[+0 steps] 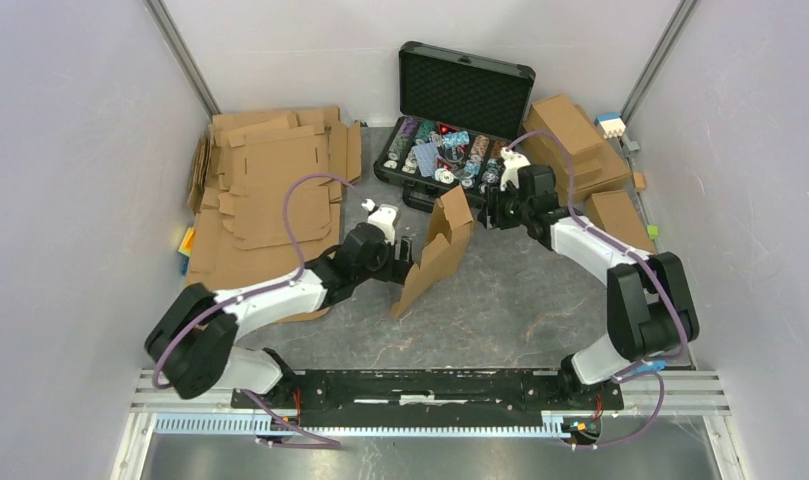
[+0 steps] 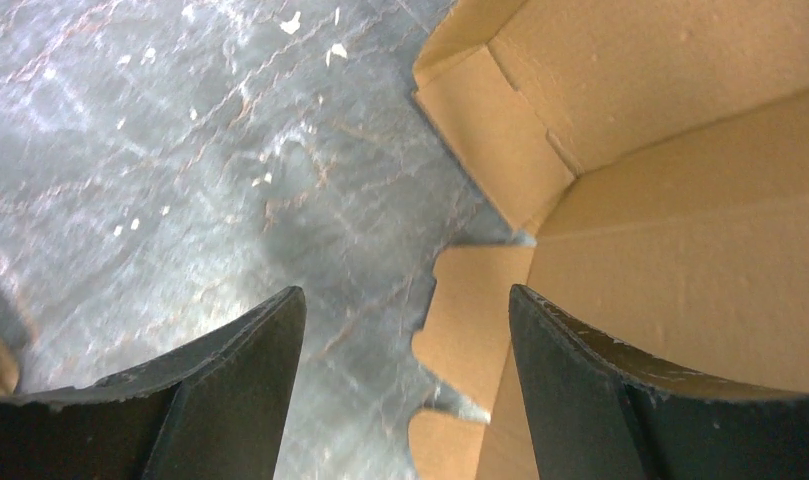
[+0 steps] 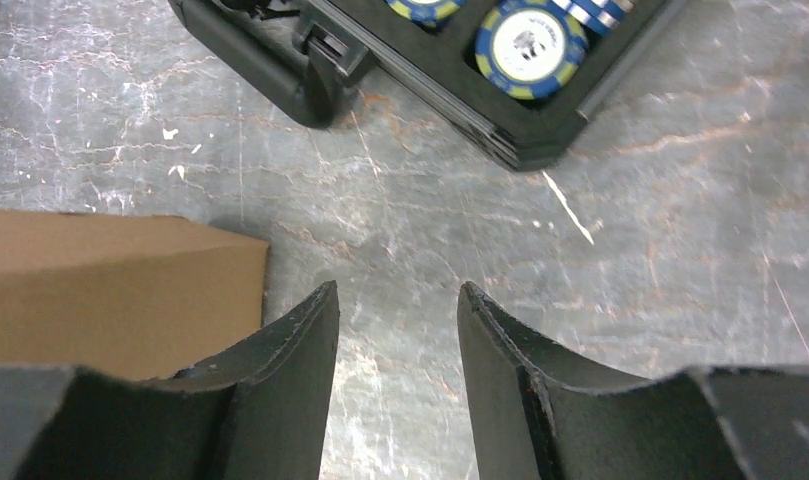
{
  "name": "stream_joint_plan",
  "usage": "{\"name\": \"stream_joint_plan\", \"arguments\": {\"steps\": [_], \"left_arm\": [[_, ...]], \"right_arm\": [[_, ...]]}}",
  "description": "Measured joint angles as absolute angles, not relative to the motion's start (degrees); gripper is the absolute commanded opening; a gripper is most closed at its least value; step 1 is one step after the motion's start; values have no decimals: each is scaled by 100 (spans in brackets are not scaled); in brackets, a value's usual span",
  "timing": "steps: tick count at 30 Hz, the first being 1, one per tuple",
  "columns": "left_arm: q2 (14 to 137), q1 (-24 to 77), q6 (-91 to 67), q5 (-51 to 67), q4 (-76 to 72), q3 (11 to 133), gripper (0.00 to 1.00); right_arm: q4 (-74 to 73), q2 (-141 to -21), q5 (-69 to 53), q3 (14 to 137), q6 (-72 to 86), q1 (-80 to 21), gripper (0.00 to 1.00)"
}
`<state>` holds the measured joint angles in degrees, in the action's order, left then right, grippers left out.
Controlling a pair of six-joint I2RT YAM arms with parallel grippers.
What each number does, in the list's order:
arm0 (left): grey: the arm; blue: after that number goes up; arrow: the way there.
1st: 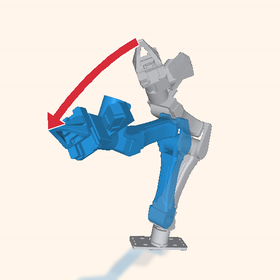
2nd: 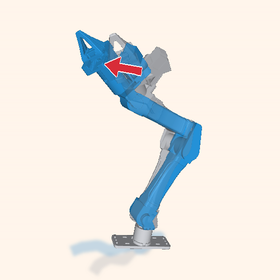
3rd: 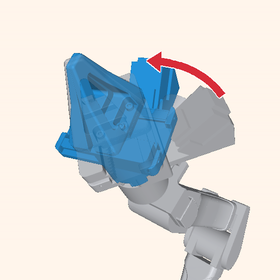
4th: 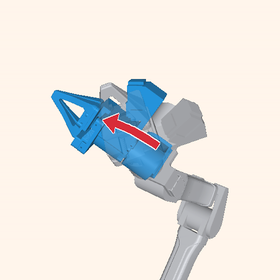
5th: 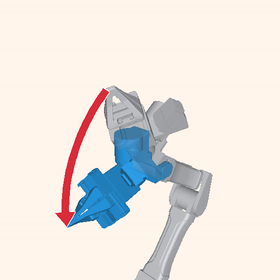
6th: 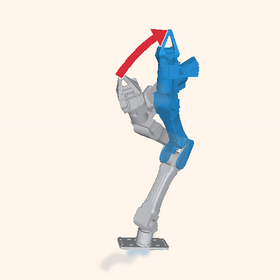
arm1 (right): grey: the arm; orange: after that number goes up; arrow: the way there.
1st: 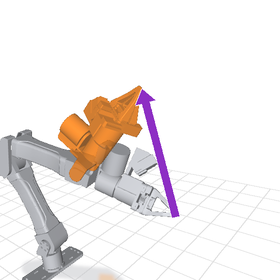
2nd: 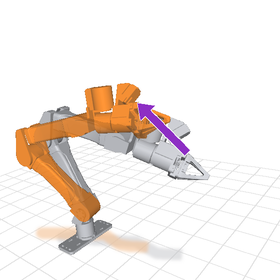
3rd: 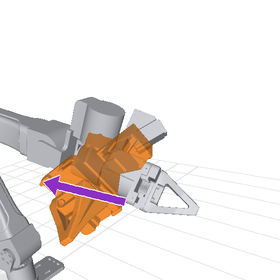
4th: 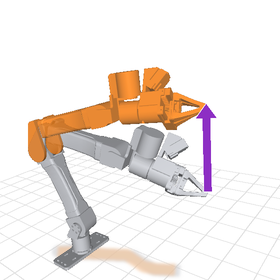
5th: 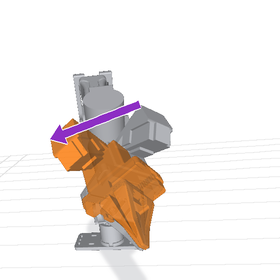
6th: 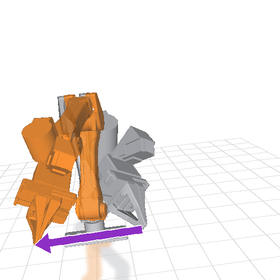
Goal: Fold the paper box
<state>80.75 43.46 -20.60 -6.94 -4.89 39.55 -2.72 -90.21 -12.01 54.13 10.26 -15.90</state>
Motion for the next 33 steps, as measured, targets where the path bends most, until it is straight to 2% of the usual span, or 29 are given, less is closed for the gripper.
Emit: {"name": "stream_joint_plan", "arguments": {"steps": [5, 11, 15, 18, 23, 33], "left_arm": [[7022, 4346, -2294, -705, 228, 3621, 80], [5277, 4346, -2665, -528, 932, 2891, 70], [4591, 4364, -3044, -30, 1094, 2637, 68], [4847, 4532, -3267, 226, 1063, 2630, 68], [5959, 5035, -3369, 333, 1076, 2875, 70], [7098, 5592, -3430, 311, 729, 4525, 70]], "right_arm": [[-292, -8285, -965, 4849, 1186, -1479, 53], [-274, -6960, -786, 4053, 1356, -1450, 55], [-390, -6136, -792, 3811, 1367, -1452, 55], [-434, -5874, -814, 3811, 1358, -1452, 55], [-556, -5835, -832, 3721, 1323, -1452, 56], [-943, -5406, -381, 3581, 1260, -1452, 59]]}}
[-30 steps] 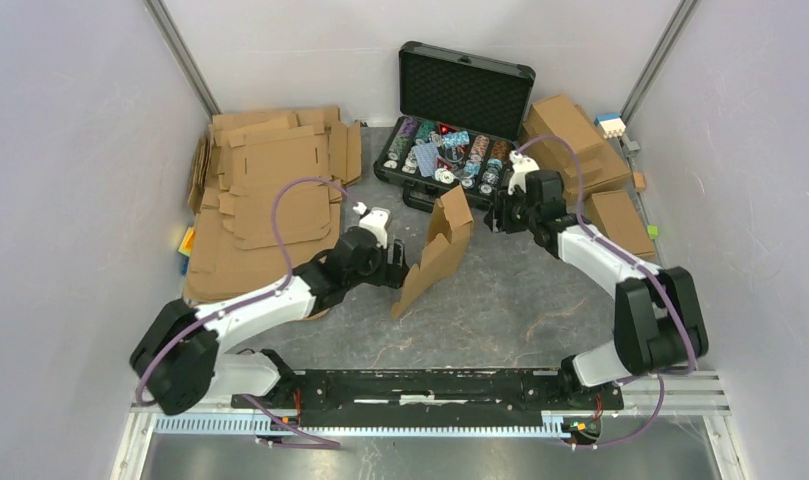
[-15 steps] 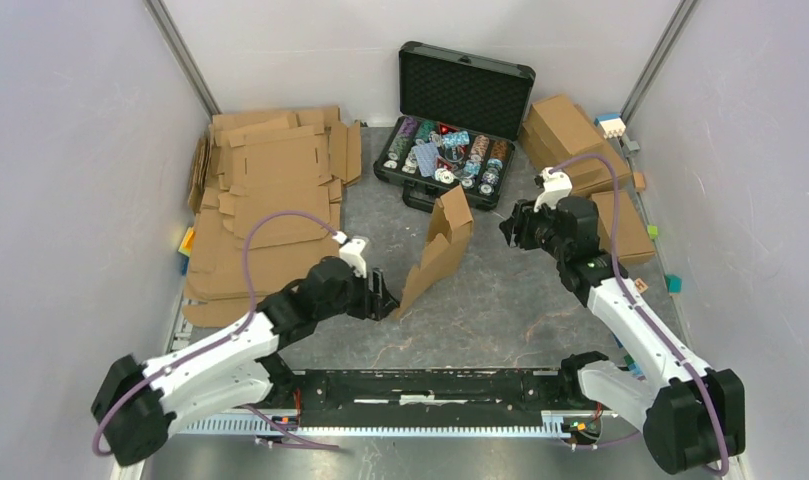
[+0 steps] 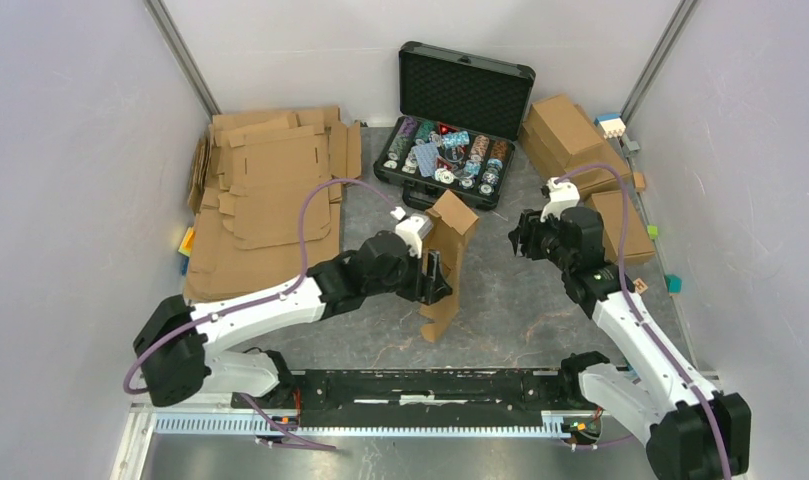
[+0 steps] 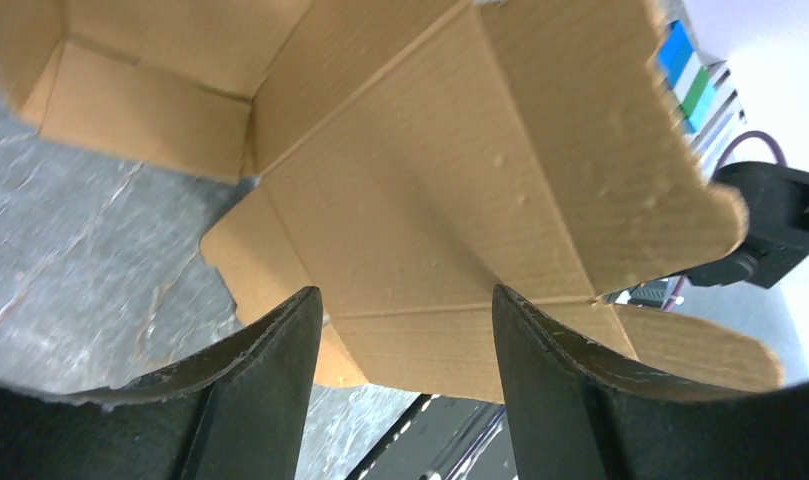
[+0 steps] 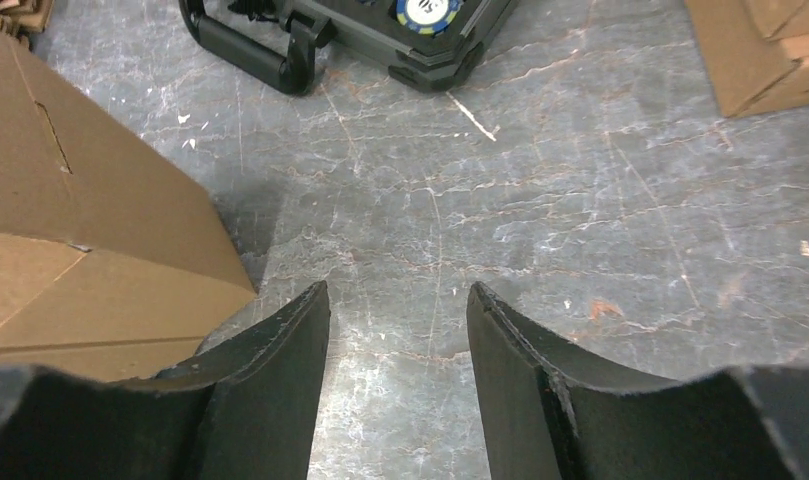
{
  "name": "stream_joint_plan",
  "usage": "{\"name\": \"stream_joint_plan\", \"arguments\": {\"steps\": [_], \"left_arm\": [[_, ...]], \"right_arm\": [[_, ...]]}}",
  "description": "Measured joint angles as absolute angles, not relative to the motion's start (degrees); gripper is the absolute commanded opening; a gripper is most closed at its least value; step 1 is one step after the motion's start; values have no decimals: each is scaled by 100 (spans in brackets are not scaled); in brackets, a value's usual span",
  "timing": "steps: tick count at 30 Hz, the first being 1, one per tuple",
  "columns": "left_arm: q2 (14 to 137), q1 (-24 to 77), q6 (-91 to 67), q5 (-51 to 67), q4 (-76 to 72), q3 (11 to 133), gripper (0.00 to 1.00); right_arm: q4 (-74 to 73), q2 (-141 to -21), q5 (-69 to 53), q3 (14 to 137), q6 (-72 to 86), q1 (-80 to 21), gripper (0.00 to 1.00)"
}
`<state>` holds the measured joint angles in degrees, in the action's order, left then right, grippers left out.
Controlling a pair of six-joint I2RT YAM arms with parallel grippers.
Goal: Fold the paper box
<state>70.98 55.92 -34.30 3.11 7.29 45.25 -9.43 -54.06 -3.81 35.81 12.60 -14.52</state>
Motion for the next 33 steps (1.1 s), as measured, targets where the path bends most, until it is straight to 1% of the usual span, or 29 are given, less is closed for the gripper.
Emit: {"name": "stream_joint_plan", "arguments": {"steps": [12, 15, 18, 19, 22, 26, 30, 33], "left_arm": [[8641, 6020, -3428, 285, 499, 5881, 70], [8919, 6051, -3428, 237, 416, 6235, 70], [9028, 6051, -3424, 123, 416, 6497, 70], [9015, 6051, -3415, 62, 419, 6525, 71], [8903, 6051, -3282, -139, 572, 6552, 72], [8449, 6049, -3103, -480, 1223, 6552, 72], [7625, 5961, -3057, -794, 1728, 6359, 67], [6914, 5774, -3065, -1002, 1824, 5848, 65]], "right_arm": [[-1496, -4445, -121, 3588, 1160, -1452, 61], [-1610, -4298, -139, 3588, 1127, -1450, 69], [-1774, -4110, -244, 3586, 1087, -1450, 75], [-1833, -4023, -272, 3583, 1076, -1450, 76], [-1885, -3798, -340, 3524, 1039, -1450, 76], [-1970, -3699, -397, 3402, 1000, -1452, 76], [-2102, -3798, -388, 3382, 987, -1452, 76], [-2112, -3798, -392, 3382, 974, -1452, 76]]}}
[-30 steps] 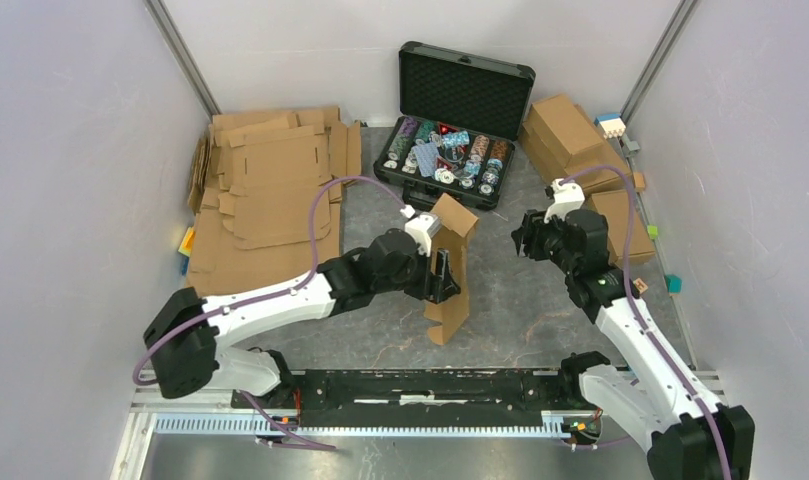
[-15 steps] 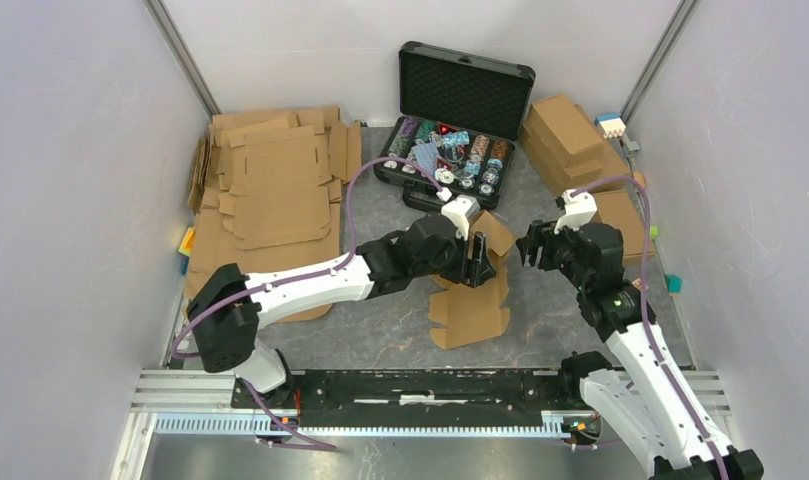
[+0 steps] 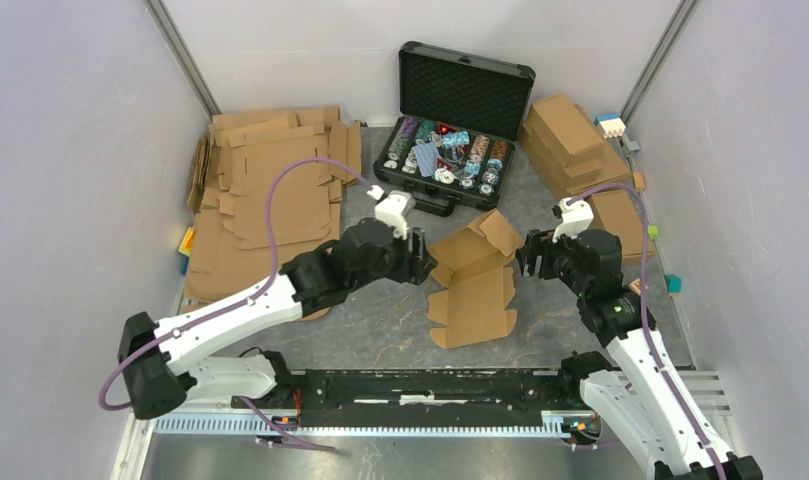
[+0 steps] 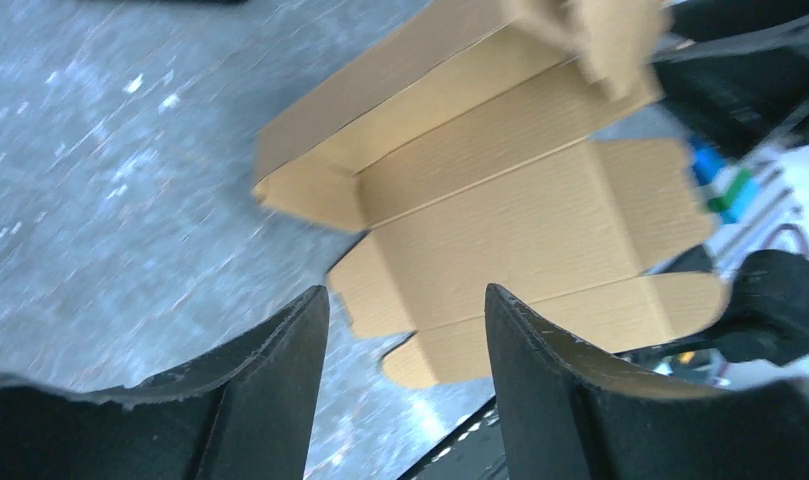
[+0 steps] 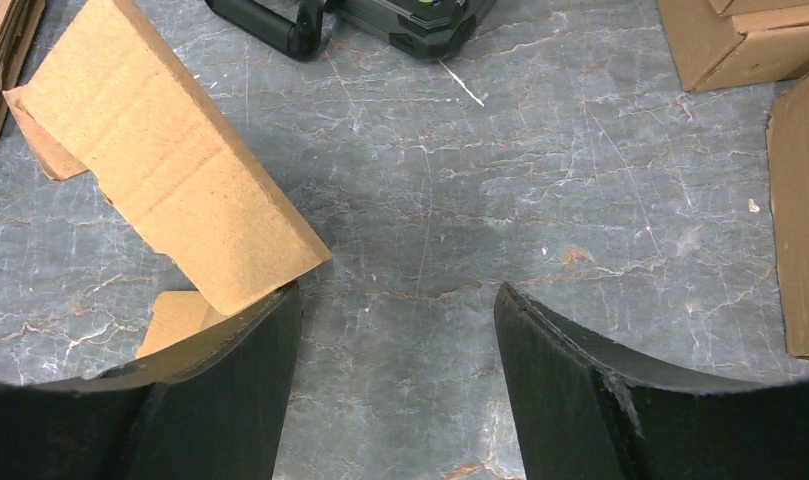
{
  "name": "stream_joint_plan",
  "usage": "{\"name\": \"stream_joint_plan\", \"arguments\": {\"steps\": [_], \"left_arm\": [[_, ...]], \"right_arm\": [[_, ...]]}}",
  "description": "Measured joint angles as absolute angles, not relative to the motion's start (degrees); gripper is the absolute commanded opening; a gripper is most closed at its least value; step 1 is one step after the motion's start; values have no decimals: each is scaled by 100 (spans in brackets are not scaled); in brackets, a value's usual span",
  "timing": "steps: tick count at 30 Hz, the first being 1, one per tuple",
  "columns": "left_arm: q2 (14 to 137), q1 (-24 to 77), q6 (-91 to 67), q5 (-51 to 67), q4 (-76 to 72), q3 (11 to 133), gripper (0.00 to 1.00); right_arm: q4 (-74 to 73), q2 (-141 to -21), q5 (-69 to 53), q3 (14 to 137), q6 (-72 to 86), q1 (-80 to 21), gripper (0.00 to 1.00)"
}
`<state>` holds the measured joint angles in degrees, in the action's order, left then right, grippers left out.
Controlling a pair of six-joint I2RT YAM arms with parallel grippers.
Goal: Fold the paper box
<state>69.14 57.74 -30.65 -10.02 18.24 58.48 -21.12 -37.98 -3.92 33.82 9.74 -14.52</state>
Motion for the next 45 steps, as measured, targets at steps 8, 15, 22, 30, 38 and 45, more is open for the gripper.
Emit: {"name": "stream_joint_plan", "arguments": {"steps": [8, 15, 22, 30, 38, 45], "left_arm": [[6755, 5599, -3529, -1387, 790, 3787, 71], [7642, 5601, -3951, -1820, -543, 3500, 66], [8464, 5599, -4307, -2143, -1752, 3485, 62], [9330, 5483, -4939, -2211, -2171, 3730, 57], [9970, 5273, -5391, -2034, -2816, 3863, 47], [10151, 5264, -5524, -1857, -3308, 3953, 2]], "right_arm": [[-2108, -3798, -449, 3382, 976, -1450, 76], [-2108, -3798, -460, 3382, 976, -1452, 76], [-2108, -3798, -493, 3382, 976, -1450, 76], [-2108, -3774, -493, 3382, 976, -1452, 75], [-2110, -3743, -493, 3382, 974, -1452, 76], [-2119, -3662, -491, 3382, 974, -1452, 75]]}}
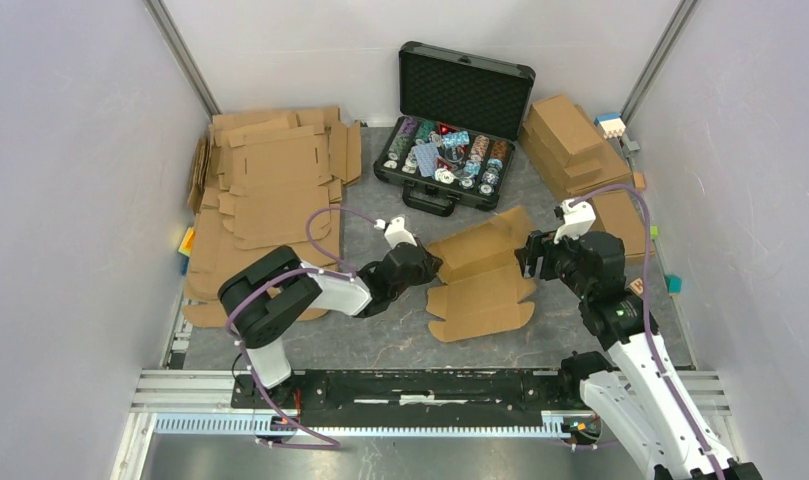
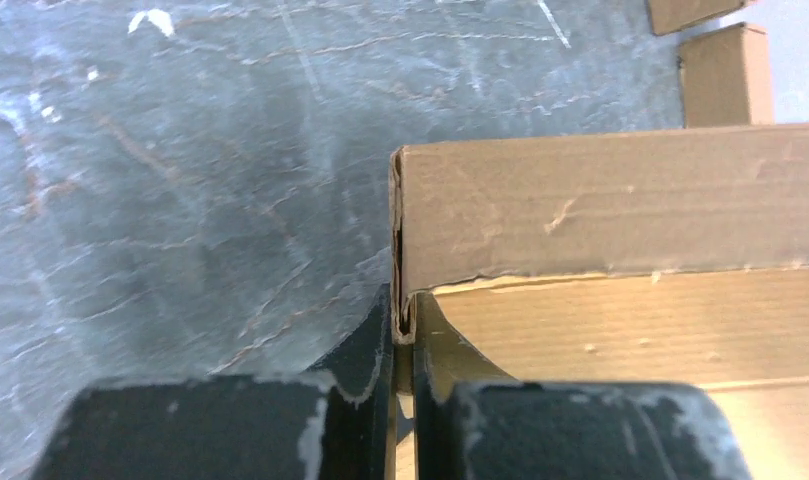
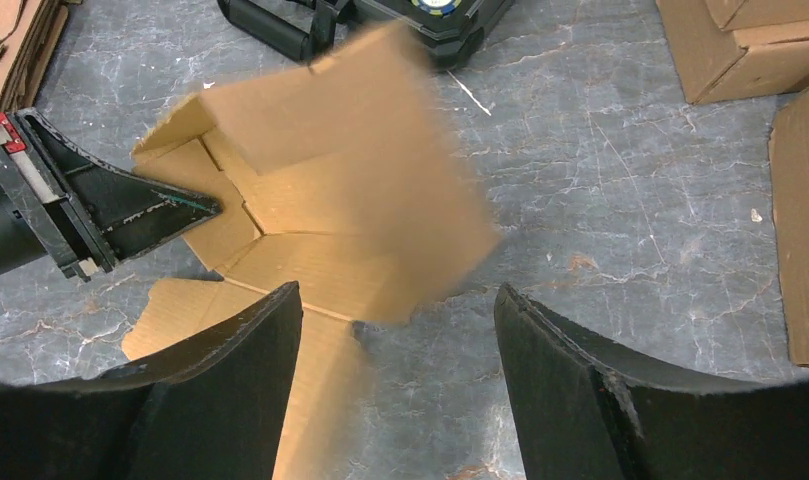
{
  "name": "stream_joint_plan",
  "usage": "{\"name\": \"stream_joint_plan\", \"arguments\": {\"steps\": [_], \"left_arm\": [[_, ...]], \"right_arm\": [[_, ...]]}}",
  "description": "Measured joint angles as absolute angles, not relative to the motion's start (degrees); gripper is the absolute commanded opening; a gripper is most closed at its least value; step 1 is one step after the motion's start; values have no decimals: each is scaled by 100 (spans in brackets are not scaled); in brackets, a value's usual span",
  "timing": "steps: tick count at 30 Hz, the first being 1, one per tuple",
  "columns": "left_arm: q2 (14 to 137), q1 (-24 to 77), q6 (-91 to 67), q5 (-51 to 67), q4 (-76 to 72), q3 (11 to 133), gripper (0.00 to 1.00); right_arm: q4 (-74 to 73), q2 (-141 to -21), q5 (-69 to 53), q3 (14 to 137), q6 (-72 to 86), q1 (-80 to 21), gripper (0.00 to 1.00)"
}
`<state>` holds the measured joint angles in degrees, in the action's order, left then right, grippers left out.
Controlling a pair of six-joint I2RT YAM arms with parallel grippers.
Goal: Fold the paper box
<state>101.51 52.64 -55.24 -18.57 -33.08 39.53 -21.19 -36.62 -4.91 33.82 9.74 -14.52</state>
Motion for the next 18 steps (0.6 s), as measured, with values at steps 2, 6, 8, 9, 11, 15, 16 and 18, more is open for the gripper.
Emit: {"name": "stream_joint_plan", "arguments": {"steps": [2, 6, 8, 9, 11, 15, 16, 18], "left_arm": [[10151, 5229, -5544, -1800, -3358, 4016, 2], [10071, 5059, -5474, -1699, -3094, 4073, 2], [9885, 4917, -5269, -1616, -2593, 4182, 2], [9806, 4862, -5142, -1603, -2351, 4274, 2], [9649, 4740, -4764, -1551, -1494, 4670, 2], [9448, 4578, -3728, -1437, 414, 5872, 2], [9430, 4565, -3500, -1433, 770, 6119, 2], [9415, 4539, -2954, -1400, 1704, 6698, 2]], "right_arm": [[-2123, -3629, -491, 3382, 976, -1452, 76], [-2163, -3555, -458, 3382, 976, -1452, 78], [-2193, -3472, -421, 3382, 974, -1450, 78], [-2200, -3428, -403, 3382, 976, -1450, 79], [-2202, -3293, -386, 3382, 978, -1452, 80], [-2204, -3020, -375, 3382, 1007, -1450, 83], [-2206, -2961, -373, 3382, 1017, -1450, 83], [-2206, -2877, -377, 3382, 1026, -1450, 85]]}}
